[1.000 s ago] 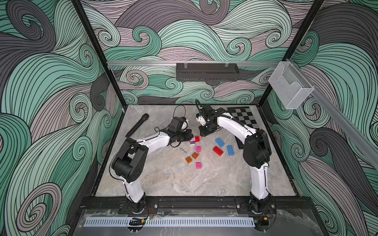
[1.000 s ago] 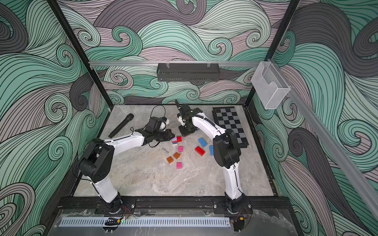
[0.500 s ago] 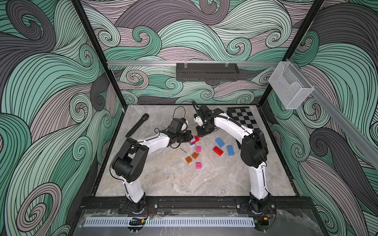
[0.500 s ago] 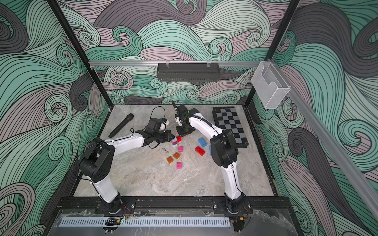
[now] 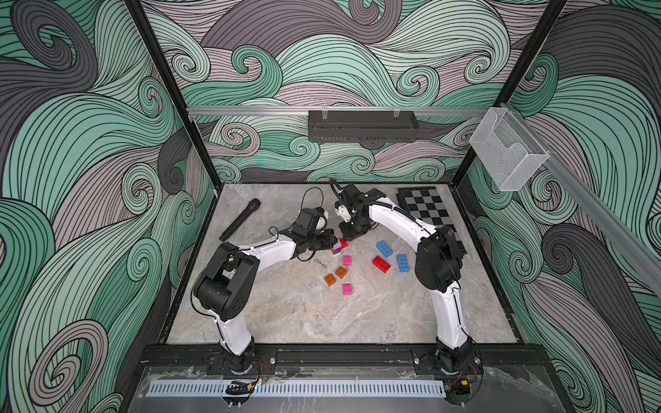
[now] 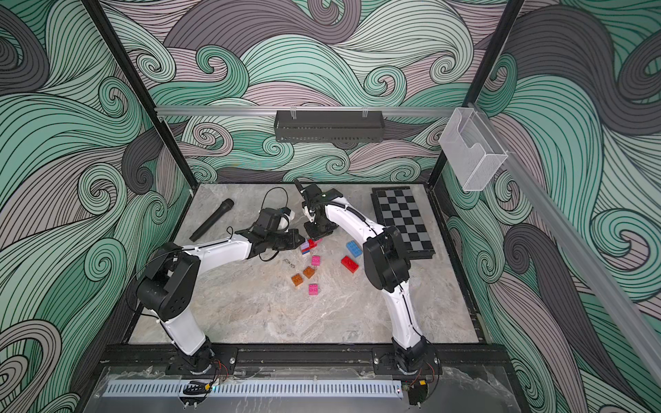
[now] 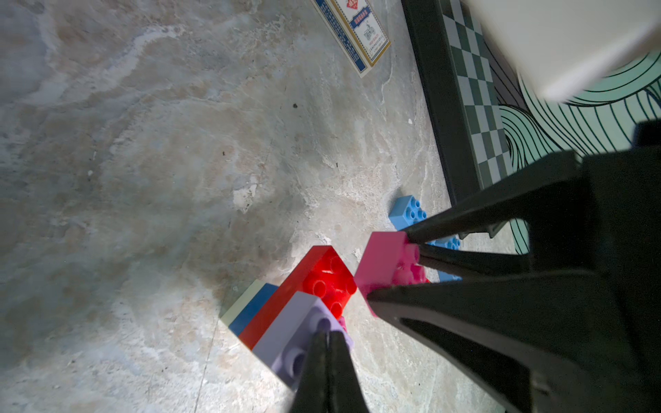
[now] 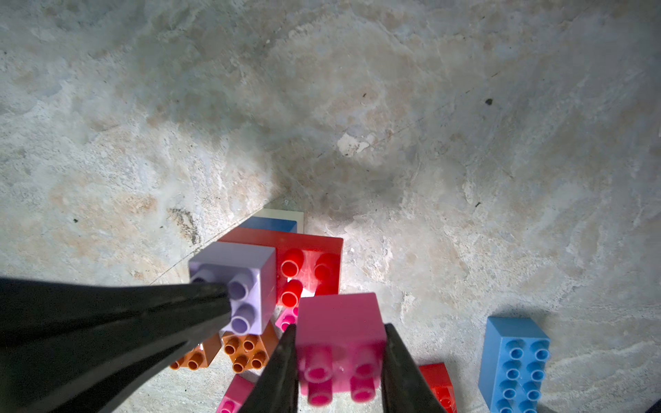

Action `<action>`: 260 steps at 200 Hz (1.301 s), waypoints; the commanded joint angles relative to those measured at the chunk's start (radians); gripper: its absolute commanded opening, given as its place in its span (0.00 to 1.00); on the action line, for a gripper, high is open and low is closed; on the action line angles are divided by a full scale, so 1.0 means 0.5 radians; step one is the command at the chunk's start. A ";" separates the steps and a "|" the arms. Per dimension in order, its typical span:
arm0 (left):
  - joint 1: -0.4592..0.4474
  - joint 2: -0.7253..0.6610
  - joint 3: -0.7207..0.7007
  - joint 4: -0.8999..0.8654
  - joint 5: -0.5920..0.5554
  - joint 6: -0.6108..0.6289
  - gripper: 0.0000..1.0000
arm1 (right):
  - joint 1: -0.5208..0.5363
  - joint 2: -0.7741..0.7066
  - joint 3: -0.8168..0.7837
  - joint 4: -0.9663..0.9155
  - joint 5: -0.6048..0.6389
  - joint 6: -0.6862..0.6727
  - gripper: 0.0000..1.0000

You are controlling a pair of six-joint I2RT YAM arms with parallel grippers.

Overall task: Assemble the letter p with lego
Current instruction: Assemble the lego brick with the lego brick.

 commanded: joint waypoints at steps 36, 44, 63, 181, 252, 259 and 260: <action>-0.003 -0.035 -0.061 -0.094 -0.030 0.033 0.00 | 0.018 0.127 0.174 -0.193 0.040 -0.063 0.21; -0.003 -0.036 -0.061 -0.095 -0.030 0.034 0.00 | 0.019 0.140 0.196 -0.211 0.047 -0.065 0.21; -0.001 -0.030 -0.060 -0.095 -0.028 0.036 0.00 | 0.031 0.180 0.252 -0.251 0.054 -0.072 0.21; 0.002 -0.014 -0.066 -0.082 -0.011 0.040 0.00 | 0.057 0.438 0.653 -0.548 0.082 -0.151 0.22; 0.002 -0.013 -0.073 -0.079 -0.002 0.048 0.00 | 0.059 0.563 0.844 -0.684 0.109 -0.179 0.22; 0.003 -0.012 -0.076 -0.076 -0.002 0.047 0.00 | 0.061 0.575 0.866 -0.691 0.107 -0.182 0.22; 0.004 -0.013 -0.076 -0.076 0.000 0.048 0.00 | 0.060 0.576 0.868 -0.693 0.106 -0.182 0.22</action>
